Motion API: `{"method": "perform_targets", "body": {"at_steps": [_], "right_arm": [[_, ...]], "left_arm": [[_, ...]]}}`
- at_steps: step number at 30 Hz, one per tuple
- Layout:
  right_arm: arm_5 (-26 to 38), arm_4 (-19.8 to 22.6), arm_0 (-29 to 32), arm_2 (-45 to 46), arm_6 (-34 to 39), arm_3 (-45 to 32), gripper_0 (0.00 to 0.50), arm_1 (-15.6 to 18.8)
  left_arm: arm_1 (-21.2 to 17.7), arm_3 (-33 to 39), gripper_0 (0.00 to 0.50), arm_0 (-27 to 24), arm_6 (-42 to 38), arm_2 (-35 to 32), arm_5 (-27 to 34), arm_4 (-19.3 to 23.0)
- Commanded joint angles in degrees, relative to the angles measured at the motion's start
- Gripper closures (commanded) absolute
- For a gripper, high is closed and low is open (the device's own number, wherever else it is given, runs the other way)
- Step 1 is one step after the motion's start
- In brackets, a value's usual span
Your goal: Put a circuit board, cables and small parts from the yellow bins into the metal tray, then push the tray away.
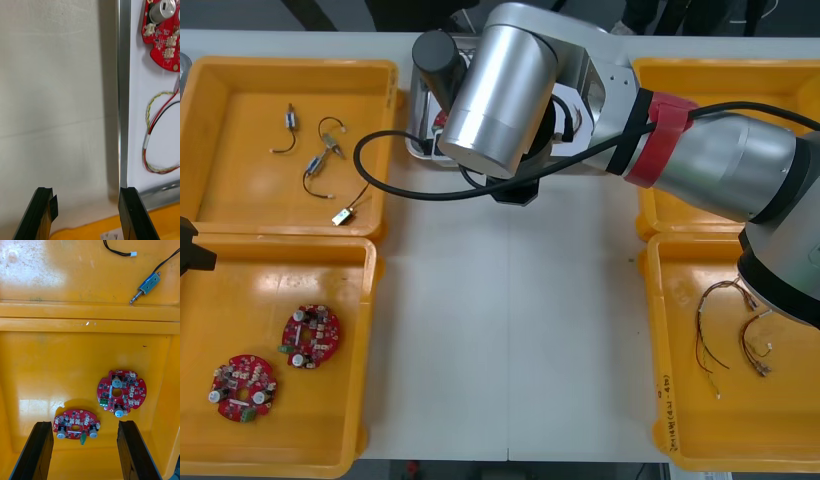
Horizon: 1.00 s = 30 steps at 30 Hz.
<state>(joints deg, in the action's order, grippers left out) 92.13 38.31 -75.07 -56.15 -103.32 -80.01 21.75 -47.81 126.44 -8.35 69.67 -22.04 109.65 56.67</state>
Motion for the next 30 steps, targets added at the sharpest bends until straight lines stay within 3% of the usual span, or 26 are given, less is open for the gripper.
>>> {"method": "perform_targets", "body": {"at_steps": [1, 8, 16, 26, 30], "right_arm": [[6.0, 0.4, 0.8, 6.7, 6.4, -6.9, 0.0, -0.5], [17.9, 0.4, 4.6, 11.4, 16.2, -16.8, 0.0, 2.1], [17.9, 0.4, 9.8, 19.5, 26.4, -23.9, 0.0, 4.0], [17.9, 4.6, 17.9, 32.3, 37.9, -30.7, 0.0, 6.9], [17.9, 5.1, 22.5, 35.8, 41.2, -36.7, 0.0, 9.9]], "left_arm": [[0.5, 1.7, 0.0, 1.1, 4.2, 0.4, 0.4, 0.5], [0.5, 1.7, 0.0, 1.1, 4.2, 0.4, 0.4, 0.5], [0.5, 1.7, 0.0, 1.1, 4.2, 0.4, 0.4, 0.5], [0.5, 1.7, 0.0, 1.1, 4.2, 0.4, 0.4, 0.5], [0.5, 1.7, 0.0, 1.1, 4.2, 0.4, 0.4, 0.5]]}}
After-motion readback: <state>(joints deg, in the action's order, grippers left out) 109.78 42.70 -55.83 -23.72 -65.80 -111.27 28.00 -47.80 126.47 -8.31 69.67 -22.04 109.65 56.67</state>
